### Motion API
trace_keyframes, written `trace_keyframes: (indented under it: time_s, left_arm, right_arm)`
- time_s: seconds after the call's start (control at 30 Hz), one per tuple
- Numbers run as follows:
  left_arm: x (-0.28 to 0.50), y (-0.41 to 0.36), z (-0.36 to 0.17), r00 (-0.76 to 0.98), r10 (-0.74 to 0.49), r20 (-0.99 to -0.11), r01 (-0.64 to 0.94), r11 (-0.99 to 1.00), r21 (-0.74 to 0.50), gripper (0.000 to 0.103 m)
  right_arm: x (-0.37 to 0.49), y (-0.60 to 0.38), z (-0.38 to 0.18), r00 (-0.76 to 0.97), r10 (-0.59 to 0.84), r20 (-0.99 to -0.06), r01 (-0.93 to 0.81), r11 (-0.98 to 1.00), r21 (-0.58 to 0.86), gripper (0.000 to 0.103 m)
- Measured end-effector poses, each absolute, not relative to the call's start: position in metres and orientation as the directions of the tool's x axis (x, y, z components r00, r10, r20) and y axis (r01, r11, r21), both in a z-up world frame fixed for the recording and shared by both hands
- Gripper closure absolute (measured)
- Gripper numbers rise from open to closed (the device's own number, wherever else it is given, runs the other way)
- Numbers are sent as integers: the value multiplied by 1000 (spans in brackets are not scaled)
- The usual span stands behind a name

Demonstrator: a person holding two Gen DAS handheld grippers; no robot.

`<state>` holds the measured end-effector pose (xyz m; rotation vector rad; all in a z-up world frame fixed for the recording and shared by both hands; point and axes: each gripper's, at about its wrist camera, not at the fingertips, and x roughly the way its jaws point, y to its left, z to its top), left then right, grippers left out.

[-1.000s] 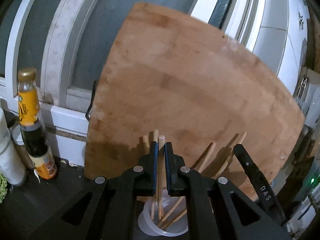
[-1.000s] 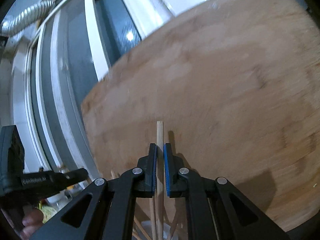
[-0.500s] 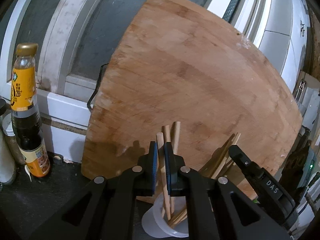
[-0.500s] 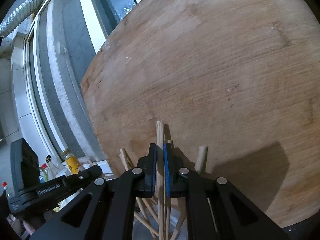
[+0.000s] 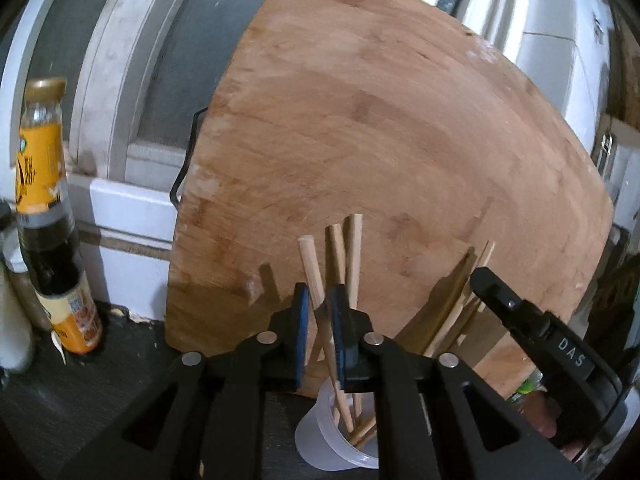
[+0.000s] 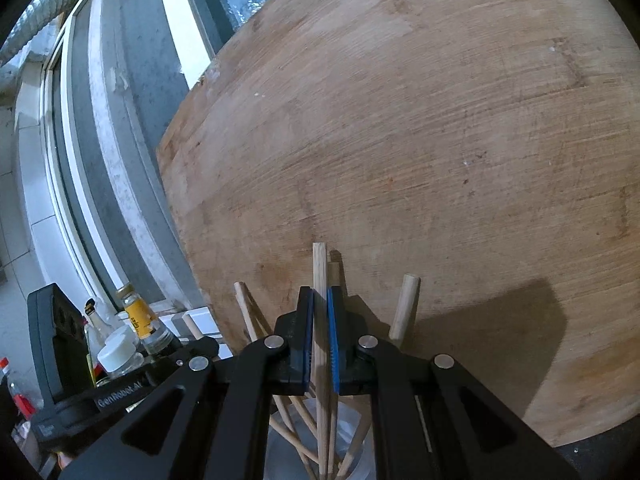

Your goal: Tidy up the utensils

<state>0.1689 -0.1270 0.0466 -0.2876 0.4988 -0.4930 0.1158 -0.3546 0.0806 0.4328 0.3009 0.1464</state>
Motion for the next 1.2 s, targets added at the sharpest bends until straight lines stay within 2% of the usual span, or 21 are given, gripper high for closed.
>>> trace_keyframes:
  time_s: [0.1, 0.17, 0.33, 0.47, 0.53, 0.6, 0.83, 0.9, 1.0, 1.1, 1.2]
  left_arm:
    - [157, -123, 54, 790, -500, -354, 382, 854, -353, 81]
    - [149, -116, 62, 809, -492, -321, 389, 858, -335, 70]
    - [124, -110, 76, 863, -443, -243, 389, 889, -242, 55]
    - [112, -96, 78, 862, -458, -218, 397, 877, -269, 43]
    - [107, -91, 78, 874, -435, -215, 378, 888, -262, 43]
    - [102, -83, 76, 892, -399, -213, 347, 906, -243, 42]
    - [80, -46, 62, 923, -312, -227, 264, 940, -219, 34]
    - [70, -38, 55, 935, -258, -243, 218, 959, -180, 34]
    - [54, -32, 36, 944, -140, -298, 115, 988, -102, 33]
    - [36, -27, 20, 915, -133, -382, 110, 990, -83, 33]
    - [13, -31, 10, 914, -122, -386, 116, 992, -39, 32]
  right_arm:
    - [111, -352, 85, 949, 195, -247, -79, 907, 414, 95]
    - [107, -352, 88, 956, 178, -235, -71, 913, 403, 95]
    - [105, -357, 91, 959, 163, -231, -60, 915, 400, 95]
    - [104, -362, 91, 963, 137, -233, -32, 914, 405, 94]
    - [102, -365, 91, 966, 130, -223, -25, 908, 418, 90]
    - [98, -367, 93, 969, 123, -215, -21, 904, 426, 81]
    - [65, -349, 95, 967, 155, -202, -82, 940, 330, 81]
    - [55, -338, 84, 953, 186, -239, -110, 948, 298, 81]
    - [41, -318, 58, 904, 233, -358, -135, 951, 278, 81]
    - [30, -297, 33, 821, 324, -469, -208, 936, 283, 81]
    - [22, -272, 13, 709, 410, -574, -293, 911, 289, 81]
